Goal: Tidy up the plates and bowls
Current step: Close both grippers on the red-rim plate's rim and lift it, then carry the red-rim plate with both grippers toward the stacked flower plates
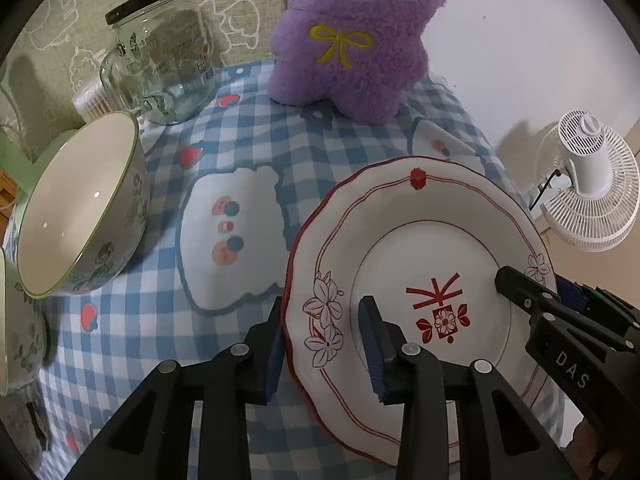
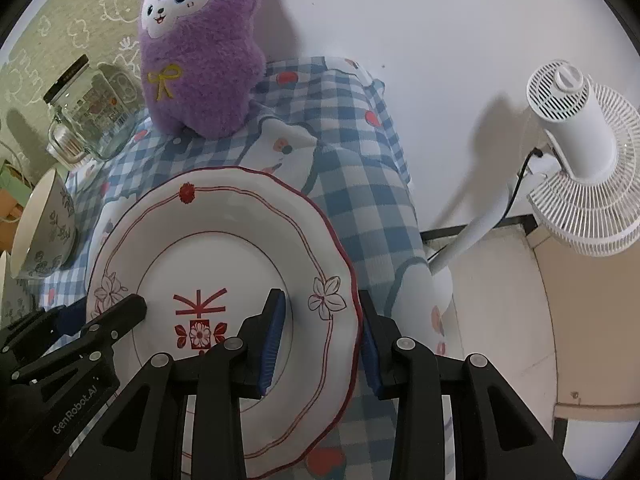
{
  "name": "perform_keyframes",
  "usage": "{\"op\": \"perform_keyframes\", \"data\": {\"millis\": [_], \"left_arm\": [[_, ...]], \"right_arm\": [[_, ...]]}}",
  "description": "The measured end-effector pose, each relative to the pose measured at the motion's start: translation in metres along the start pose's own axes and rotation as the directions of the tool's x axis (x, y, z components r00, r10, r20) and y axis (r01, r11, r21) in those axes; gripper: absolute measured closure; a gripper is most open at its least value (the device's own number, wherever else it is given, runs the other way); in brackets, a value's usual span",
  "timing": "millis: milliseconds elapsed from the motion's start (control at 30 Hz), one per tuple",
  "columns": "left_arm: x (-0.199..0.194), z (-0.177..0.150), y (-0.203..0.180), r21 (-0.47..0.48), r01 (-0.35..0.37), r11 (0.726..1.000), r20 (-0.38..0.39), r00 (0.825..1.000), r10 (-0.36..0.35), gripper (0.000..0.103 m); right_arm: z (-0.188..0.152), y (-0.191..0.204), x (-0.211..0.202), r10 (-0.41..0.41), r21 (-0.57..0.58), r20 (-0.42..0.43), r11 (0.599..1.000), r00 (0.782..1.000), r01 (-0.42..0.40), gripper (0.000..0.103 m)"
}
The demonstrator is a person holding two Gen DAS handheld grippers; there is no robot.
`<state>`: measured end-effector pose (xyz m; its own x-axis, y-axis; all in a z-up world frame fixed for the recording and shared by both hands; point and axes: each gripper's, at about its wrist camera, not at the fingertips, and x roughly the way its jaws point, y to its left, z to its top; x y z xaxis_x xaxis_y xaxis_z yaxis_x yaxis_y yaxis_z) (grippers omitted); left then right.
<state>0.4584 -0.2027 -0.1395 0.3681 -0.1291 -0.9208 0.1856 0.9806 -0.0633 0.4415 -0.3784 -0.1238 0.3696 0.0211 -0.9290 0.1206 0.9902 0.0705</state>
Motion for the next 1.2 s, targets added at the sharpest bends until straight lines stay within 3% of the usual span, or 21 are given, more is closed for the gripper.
{"op": "perform_keyframes", "data": {"millis": [600, 1200], "left_arm": [[-0.027, -0.016, -0.004, 0.006, 0.013, 1.000, 0.021, 1.000, -0.013, 0.068], [-0.086, -0.026, -0.001, 0.006, 0.015, 1.000, 0.077, 0.997, -0.015, 0.069]], "right_arm": [[-0.018, 0.004, -0.029, -0.020, 0.005, 0.018, 1.000, 1.000, 0.019, 0.065], [-0.036, 0.022, -0.083, -0.019, 0.004, 0.046, 1.000, 0.999, 0.019, 0.065]]}}
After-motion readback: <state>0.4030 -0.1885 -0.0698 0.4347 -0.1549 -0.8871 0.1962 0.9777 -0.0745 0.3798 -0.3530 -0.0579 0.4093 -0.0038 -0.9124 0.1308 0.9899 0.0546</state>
